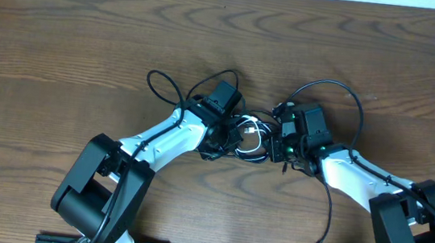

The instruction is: Untangle cables

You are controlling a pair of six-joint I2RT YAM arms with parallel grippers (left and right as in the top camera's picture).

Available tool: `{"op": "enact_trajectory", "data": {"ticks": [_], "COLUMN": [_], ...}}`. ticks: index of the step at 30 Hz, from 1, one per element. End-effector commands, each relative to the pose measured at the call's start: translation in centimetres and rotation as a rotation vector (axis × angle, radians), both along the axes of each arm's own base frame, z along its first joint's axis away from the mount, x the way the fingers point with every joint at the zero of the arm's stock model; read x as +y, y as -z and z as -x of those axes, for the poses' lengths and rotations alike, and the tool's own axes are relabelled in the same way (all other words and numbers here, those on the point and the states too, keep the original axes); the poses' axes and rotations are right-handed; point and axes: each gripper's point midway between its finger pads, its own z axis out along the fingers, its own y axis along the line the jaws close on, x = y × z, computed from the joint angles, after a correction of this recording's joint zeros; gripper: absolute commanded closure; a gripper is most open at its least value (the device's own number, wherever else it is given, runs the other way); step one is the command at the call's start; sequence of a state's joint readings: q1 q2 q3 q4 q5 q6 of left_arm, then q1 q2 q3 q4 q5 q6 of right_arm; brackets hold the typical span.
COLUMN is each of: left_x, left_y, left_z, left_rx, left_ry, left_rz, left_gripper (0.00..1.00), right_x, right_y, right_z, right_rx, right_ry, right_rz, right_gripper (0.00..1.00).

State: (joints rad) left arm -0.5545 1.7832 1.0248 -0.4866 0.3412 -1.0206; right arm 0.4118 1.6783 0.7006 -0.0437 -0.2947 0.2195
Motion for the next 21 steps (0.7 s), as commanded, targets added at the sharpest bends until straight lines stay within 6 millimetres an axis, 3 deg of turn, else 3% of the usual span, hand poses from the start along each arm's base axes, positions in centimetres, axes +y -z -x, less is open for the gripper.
{"op": "enact_trajectory", "data": {"ticks": [1,2,3,6,8,10,11,12,13,14,15,18,20,21], "left_x": [-0.9,-0.9,-0.8,-0.2,0.5,1.1,1.5,1.5,1.7,1.6,1.3,1.2,1.2,1.2], "left_y": [-0.8,-0.8,-0.8,-0.5,-0.3,-0.2,-0.1,-0.1,-0.1,-0.2,-0.4,-0.4,-0.4,-0.4], "left_z": [0.1,0.0,0.0,-0.4,-0.9,-1.4,-1.6,-1.7,-2.1,-2.3,-2.8,-3.0,-3.0,-2.9], "left_rx": [0.001,-0.001,-0.003,-0.025,-0.050,-0.072,-0.086,-0.091,-0.107,-0.116,-0.139,-0.155,-0.207,-0.214], "left_ry": [0.019,0.018,0.018,0.006,-0.006,-0.022,-0.033,-0.034,-0.039,-0.040,-0.042,-0.016,0.144,0.175], "left_rz": [0.049,0.047,0.044,0.005,-0.034,-0.072,-0.095,-0.098,-0.106,-0.103,-0.090,-0.088,-0.108,-0.112], "left_gripper": [0.92,0.91,0.92,0.91,0.91,0.88,0.78,0.74,0.60,0.53,0.28,0.18,0.07,0.07], "right_x": [-2.8,-3.0,-2.8,-2.7,-2.3,-0.9,0.6,1.0,1.2,1.2,0.9,0.3,0.0,-0.1], "right_y": [2.3,3.7,4.3,4.3,2.1,-1.5,-6.5,-9.6,-12.9,-14.6,-17.2,-18.8,-18.1,-17.6], "right_z": [0.0,0.7,1.0,0.7,-0.2,-0.7,-0.6,-0.2,0.5,1.0,1.9,2.9,3.3,3.3], "right_rx": [0.037,0.082,0.105,0.103,0.070,0.031,-0.038,-0.087,-0.138,-0.162,-0.200,-0.220,-0.178,-0.161], "right_ry": [0.084,0.081,0.081,0.084,0.087,0.046,-0.048,-0.108,-0.169,-0.196,-0.231,-0.234,-0.209,-0.192], "right_rz": [0.147,0.162,0.148,0.132,0.077,-0.061,-0.230,-0.323,-0.415,-0.460,-0.522,-0.540,-0.521,-0.508], "right_gripper": [0.78,0.94,0.99,0.99,0.99,0.99,0.99,0.99,0.99,0.99,0.99,0.99,0.99,0.99]}}
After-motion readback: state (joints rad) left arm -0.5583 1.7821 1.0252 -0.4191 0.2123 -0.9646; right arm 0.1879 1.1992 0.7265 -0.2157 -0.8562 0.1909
